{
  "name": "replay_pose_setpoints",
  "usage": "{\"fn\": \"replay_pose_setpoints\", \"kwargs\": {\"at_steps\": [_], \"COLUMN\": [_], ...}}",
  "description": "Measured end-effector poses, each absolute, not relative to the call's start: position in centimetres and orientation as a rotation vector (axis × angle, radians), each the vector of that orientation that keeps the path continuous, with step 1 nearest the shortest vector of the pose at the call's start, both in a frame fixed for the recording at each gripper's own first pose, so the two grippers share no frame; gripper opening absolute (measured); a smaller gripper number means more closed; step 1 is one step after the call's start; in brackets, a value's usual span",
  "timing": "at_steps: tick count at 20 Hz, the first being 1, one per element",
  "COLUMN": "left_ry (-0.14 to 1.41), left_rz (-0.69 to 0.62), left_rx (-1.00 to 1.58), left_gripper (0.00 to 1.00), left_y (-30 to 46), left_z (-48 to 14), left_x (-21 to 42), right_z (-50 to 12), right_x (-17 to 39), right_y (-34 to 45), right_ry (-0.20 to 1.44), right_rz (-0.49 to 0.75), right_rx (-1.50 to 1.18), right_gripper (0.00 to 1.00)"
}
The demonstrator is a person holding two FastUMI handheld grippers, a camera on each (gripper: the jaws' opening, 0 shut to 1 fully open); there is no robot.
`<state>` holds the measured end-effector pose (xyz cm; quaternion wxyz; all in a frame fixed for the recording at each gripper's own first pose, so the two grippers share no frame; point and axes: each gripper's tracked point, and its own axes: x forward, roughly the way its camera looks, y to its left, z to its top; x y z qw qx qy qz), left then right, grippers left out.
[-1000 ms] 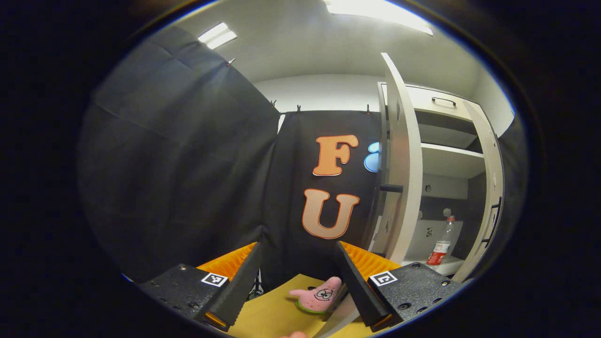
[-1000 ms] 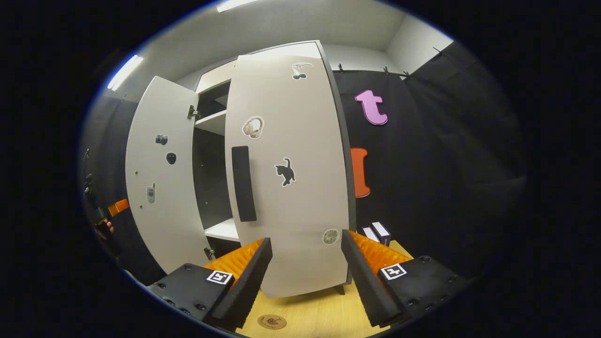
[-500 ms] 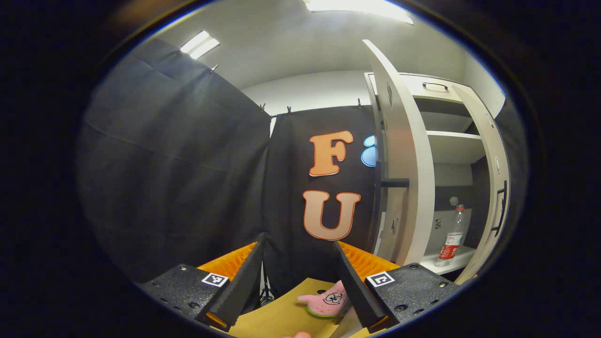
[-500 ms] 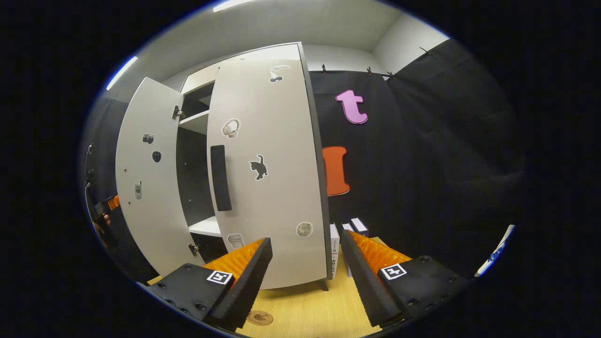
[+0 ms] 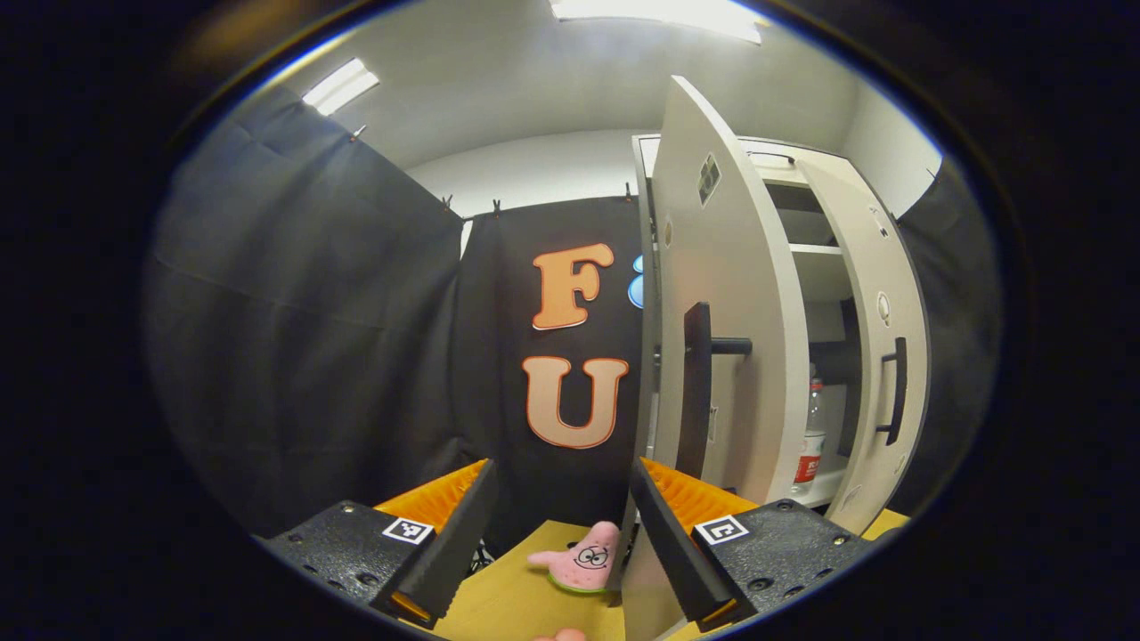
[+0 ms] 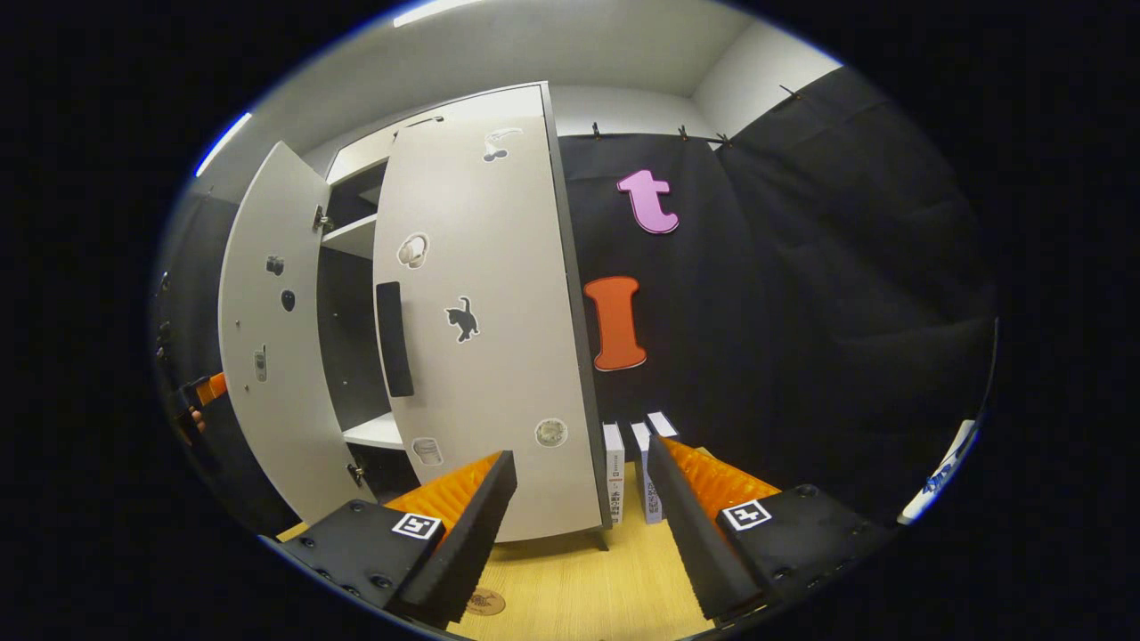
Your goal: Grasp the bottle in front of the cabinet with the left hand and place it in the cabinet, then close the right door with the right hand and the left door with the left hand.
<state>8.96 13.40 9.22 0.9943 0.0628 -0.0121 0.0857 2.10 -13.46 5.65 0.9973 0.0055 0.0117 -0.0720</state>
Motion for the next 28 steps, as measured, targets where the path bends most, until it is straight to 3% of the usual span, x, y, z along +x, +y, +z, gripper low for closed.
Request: {"fn": "replay_pose_setpoints", "kwargs": {"at_steps": [6,8,11,12,19,28], "left_ry": [-0.01,-0.007,0.01,0.011,-0.04,-0.012], "left_rz": [0.052,0.001,-0.035,-0.033,-0.046,-0.036], "left_rx": [0.105,0.082,0.028,0.014,0.005,-0.006], "left_gripper": [0.87,0.92,0.89,0.93,0.9,0.94], "left_y": [8.2,6.0,4.2,3.9,2.9,1.8], "left_z": [8.2,7.6,6.5,6.3,8.1,5.3], "left_x": [10.1,10.9,12.4,12.8,11.1,4.9], "right_z": [6.1,6.0,6.0,6.1,6.5,5.7], "right_x": [1.5,1.4,0.9,0.8,-0.1,1.8], "right_y": [-14.4,-14.4,-14.6,-14.6,-14.1,-9.4], "right_ry": [0.016,0.013,0.018,0.017,-0.009,-0.001], "right_rz": [-0.16,-0.168,-0.173,-0.173,-0.166,-0.054], "right_rx": [0.006,0.005,0.004,0.003,-0.006,-0.016], "right_gripper": [0.98,0.98,0.98,0.98,0.98,0.98]}}
